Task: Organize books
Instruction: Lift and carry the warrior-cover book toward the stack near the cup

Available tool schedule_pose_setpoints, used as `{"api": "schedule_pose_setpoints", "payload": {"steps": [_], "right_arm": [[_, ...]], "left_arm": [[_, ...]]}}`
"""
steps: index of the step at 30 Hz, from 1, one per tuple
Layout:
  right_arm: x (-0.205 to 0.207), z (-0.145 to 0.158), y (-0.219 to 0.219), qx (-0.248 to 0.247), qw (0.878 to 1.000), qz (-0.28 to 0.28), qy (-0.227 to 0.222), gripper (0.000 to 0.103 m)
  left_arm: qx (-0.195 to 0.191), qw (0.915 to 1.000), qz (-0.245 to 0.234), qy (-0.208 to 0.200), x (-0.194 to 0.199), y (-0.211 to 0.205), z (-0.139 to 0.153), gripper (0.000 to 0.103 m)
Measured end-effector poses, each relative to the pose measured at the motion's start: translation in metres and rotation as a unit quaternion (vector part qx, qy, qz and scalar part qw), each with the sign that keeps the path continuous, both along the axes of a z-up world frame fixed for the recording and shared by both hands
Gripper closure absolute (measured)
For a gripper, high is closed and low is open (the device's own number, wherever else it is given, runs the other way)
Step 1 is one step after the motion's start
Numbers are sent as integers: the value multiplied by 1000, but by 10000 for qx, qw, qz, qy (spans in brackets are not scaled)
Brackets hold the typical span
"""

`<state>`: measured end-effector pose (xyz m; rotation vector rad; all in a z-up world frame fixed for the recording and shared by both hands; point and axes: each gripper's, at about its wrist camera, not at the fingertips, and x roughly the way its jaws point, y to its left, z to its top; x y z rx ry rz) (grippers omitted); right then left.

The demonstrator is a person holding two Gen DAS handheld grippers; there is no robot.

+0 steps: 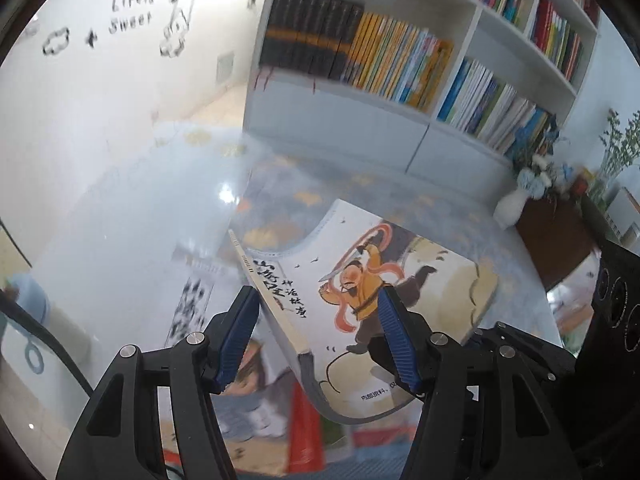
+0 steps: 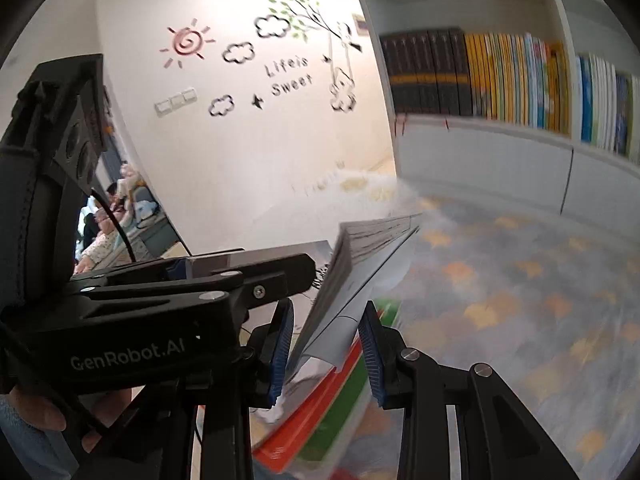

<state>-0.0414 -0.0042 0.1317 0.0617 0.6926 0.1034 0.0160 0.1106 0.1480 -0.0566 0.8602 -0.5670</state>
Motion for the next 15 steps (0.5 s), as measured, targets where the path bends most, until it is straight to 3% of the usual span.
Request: {"api": "schedule_pose_setpoints", "payload": {"steps": [4,8,15], "right_arm": [[6,-42,24,84,9954,-430,857,70],[6,-77,43,148,9842,-425,1712,70],[3,-86,68,13,9819,-60,1892,70]], "left_arm": [[223,9949,70,981,15,25,-54,45],[146,9928,301,1150,11,48,-69,45],[105,9917,522,1174,3,78,-69,45]]}}
